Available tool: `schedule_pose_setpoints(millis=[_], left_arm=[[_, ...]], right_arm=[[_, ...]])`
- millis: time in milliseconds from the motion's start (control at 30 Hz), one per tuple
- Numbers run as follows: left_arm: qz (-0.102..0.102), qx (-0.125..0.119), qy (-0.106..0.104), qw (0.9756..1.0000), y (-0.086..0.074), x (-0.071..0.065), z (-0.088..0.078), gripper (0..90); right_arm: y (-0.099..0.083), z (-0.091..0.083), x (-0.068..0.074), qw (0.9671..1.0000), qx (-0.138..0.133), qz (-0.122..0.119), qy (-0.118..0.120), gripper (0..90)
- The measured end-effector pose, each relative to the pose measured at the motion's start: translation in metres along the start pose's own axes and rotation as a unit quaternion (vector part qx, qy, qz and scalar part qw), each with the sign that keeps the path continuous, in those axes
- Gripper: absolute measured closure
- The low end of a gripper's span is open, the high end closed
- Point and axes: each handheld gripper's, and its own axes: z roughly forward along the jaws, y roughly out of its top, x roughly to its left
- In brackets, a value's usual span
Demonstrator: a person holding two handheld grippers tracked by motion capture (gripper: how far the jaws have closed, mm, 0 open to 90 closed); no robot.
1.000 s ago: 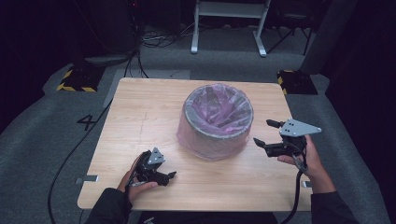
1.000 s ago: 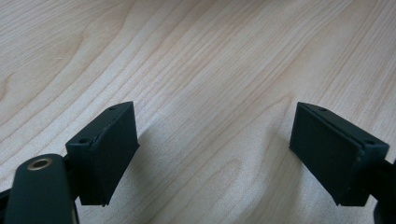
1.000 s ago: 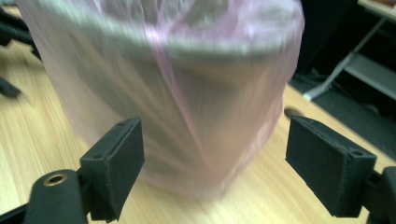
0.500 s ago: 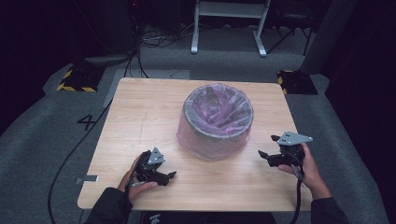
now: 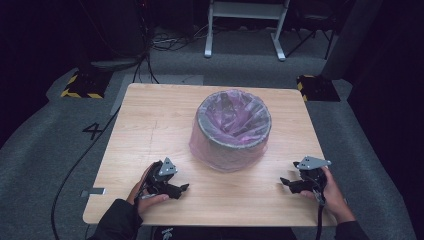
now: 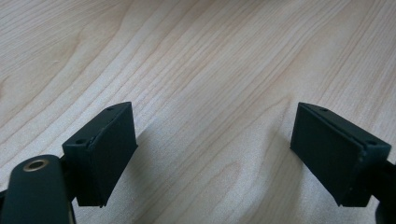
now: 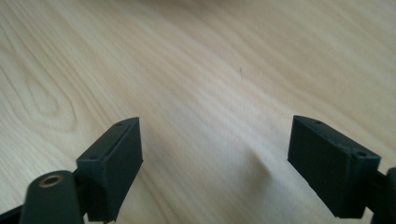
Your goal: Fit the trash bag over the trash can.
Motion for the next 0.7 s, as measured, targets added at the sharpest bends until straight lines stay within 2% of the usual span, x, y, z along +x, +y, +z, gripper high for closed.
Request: schedule_pose_setpoints(millis=[33,167,267,433,700], left_arm=[[0.0,0.0,0.0,1.0,0.0,0.0,0.0,13.8],[0.0,0.0,0.0,1.0,0.0,0.0,0.0,13.8],[0.001,0.0,0.001,1.0,0.0,0.0,0.0,13.8],[0.001,0.0,0.001,1.0,0.0,0.0,0.0,13.9],[0.001,0.0,0.001,1.0,0.0,0.0,0.0,13.9]], right_arm=[[-0.003,0.0,0.0,1.0,0.005,0.0,-0.002,17.2],[-0.015,-0.003,-0.001,0.9992,-0.014,0.034,0.015,16.7],[-0.026,-0.004,-0.003,0.9963,-0.035,0.076,0.021,16.5],[-0.03,-0.008,-0.001,0.9961,-0.034,0.081,0.011,16.3],[-0.031,-0.008,-0.002,0.996,-0.035,0.082,0.011,15.7]])
